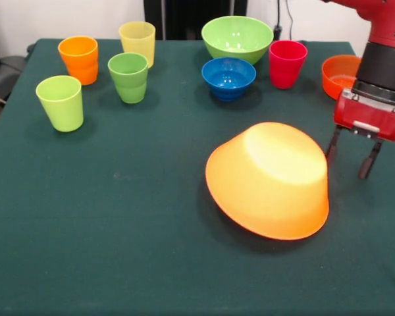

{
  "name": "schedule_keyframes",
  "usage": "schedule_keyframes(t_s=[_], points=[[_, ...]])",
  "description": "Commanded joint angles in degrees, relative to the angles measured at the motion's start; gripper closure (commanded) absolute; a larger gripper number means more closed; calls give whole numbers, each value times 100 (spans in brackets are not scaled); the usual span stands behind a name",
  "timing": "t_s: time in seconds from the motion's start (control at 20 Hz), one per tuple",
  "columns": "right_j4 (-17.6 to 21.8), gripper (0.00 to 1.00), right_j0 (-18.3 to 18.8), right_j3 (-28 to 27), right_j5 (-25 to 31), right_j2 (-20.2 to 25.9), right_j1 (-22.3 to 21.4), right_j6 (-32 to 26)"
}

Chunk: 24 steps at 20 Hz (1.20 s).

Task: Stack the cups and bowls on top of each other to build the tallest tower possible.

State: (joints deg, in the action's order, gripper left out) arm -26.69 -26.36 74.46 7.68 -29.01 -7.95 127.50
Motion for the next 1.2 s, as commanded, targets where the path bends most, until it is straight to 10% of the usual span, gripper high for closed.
schedule_keyframes(t_s=[0.05, 0.8, 1.2], points=[[-279, 0, -187, -912, 212, -905, 648, 863], [-119, 0, -153, -776, 7, -890, 650, 735], [216, 0, 252, -210, -290, 157, 207, 520]])
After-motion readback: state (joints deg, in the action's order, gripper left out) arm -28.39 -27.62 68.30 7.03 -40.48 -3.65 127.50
